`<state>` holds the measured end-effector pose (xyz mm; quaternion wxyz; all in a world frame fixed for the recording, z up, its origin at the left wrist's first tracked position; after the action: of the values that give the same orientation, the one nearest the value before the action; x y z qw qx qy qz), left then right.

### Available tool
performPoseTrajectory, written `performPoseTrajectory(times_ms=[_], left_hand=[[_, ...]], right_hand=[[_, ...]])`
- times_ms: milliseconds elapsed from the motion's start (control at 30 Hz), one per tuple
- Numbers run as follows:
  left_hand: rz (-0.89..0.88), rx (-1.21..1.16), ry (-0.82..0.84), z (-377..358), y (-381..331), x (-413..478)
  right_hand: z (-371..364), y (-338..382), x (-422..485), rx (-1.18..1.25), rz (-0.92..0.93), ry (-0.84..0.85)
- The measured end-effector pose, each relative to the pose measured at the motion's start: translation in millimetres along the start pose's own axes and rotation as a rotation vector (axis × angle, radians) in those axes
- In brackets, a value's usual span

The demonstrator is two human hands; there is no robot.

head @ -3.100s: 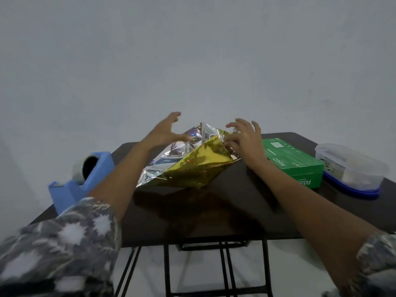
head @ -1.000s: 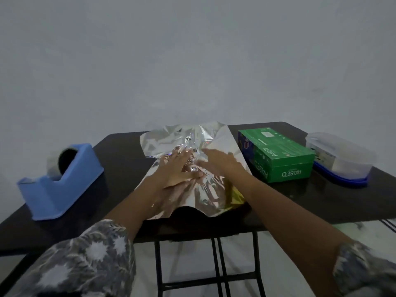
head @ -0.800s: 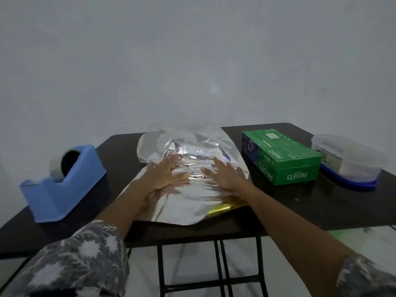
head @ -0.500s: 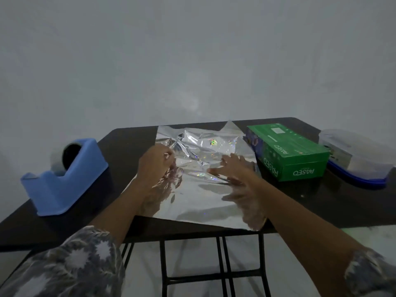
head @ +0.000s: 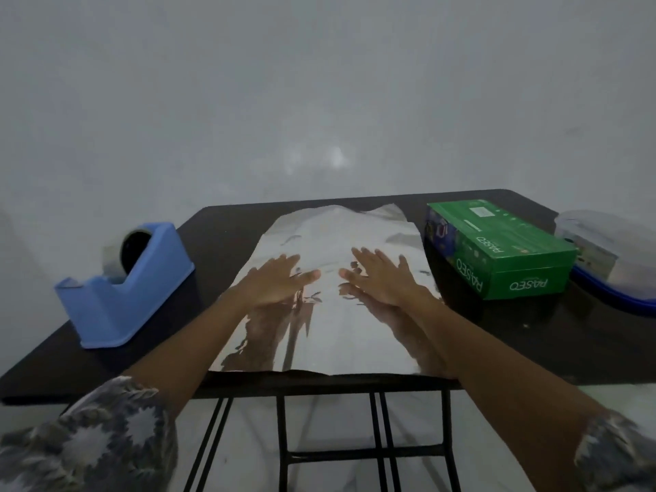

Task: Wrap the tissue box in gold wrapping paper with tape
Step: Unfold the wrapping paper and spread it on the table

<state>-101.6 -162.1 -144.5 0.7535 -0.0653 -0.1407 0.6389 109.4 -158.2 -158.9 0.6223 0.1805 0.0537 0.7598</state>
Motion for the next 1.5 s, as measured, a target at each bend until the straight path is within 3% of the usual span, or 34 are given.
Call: performPoseTrajectory(times_ms=[133, 200, 300, 433, 567, 733, 800, 867, 1033, 1200, 1333, 1500], left_hand=[[0.016, 0.036, 0.026, -1, -19, 0], [0.025, 0.123, 0.068, -9, -21, 2], [0.068, 0.126, 0.083, -13, -18, 0], [0.093, 0.12, 0.062, -10, -32, -6], [0.106, 0.14, 0.078, -9, -40, -7], [-0.078, 0.066, -0.172, -6, -67, 8], [-0.107, -0.05, -0.192, -3, -78, 22], [-0.114, -0.121, -0.192, -3, -84, 40], [-0.035, -0.037, -0.177, -21, -68, 93], [-0.12, -0.005, -0.092, -40, -64, 126], [-0.148, -0.133, -0.082, -40, -70, 136], [-0.18, -0.028, -0.088, -40, -63, 144]], right_hand=[[7, -8, 0, -0.073, -0.136, -0.171], [6, -17, 3, -0.096, -0.18, -0.104], [3, -24, 2, -0.082, -0.089, 0.014], [12, -26, -3, -0.082, -0.194, -0.194], [12, -26, -6, -0.037, -0.155, 0.0], [11, -29, -7, -0.058, -0.147, -0.003], [11, -28, -8, -0.058, -0.159, -0.002], [14, -28, -7, -0.042, -0.15, -0.021], [27, -33, -4, -0.049, -0.141, -0.127], [38, -39, 23, -0.175, -0.108, -0.244], [41, -45, 55, -0.27, -0.116, -0.31], [32, -41, 87, -0.276, -0.12, -0.344]])
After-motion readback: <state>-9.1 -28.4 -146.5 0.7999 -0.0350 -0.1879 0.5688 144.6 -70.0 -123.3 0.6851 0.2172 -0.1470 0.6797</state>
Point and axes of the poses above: each hand's wrist, its own x-axis towards the middle knuckle, its own z-axis out of the back of the hand, y = z × x, the point moved 2 cm from there along x, towards the middle knuckle, and after that the axes turned 11 degrees about -y, right-handed, at the moved point
